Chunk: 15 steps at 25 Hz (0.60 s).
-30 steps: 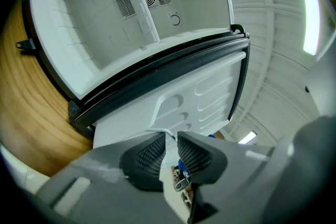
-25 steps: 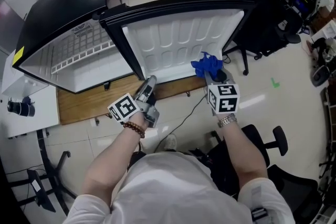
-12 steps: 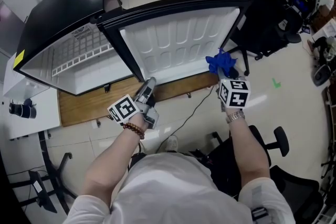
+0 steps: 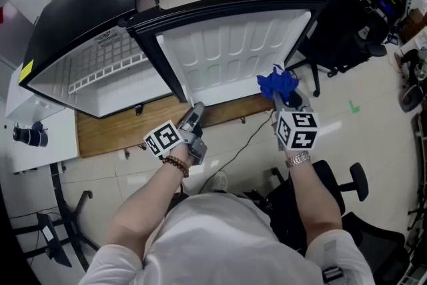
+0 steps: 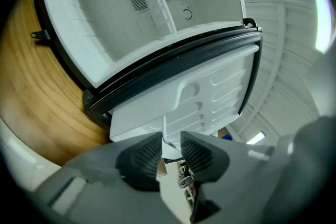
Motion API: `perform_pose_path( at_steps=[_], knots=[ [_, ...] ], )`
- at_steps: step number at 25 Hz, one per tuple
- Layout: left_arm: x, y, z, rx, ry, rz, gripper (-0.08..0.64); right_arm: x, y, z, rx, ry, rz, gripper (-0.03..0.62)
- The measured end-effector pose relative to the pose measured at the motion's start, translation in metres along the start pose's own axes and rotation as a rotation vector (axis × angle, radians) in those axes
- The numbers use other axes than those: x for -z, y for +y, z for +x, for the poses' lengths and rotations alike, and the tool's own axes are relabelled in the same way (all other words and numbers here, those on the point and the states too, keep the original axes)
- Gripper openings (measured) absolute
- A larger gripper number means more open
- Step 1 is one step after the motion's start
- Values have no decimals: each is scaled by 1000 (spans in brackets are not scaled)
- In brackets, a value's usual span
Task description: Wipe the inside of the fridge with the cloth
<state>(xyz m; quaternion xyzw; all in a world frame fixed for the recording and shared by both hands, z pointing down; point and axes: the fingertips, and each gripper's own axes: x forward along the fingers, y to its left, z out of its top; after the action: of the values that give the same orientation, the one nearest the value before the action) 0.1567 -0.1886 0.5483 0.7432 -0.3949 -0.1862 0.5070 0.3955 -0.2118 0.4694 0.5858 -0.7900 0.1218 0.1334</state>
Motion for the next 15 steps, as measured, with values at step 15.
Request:
perform_pose_path(
  at_steps=[15],
  knots=[
    [10, 26, 21, -91, 31, 3, 98, 18, 93, 19, -174, 55, -26, 107]
  ],
)
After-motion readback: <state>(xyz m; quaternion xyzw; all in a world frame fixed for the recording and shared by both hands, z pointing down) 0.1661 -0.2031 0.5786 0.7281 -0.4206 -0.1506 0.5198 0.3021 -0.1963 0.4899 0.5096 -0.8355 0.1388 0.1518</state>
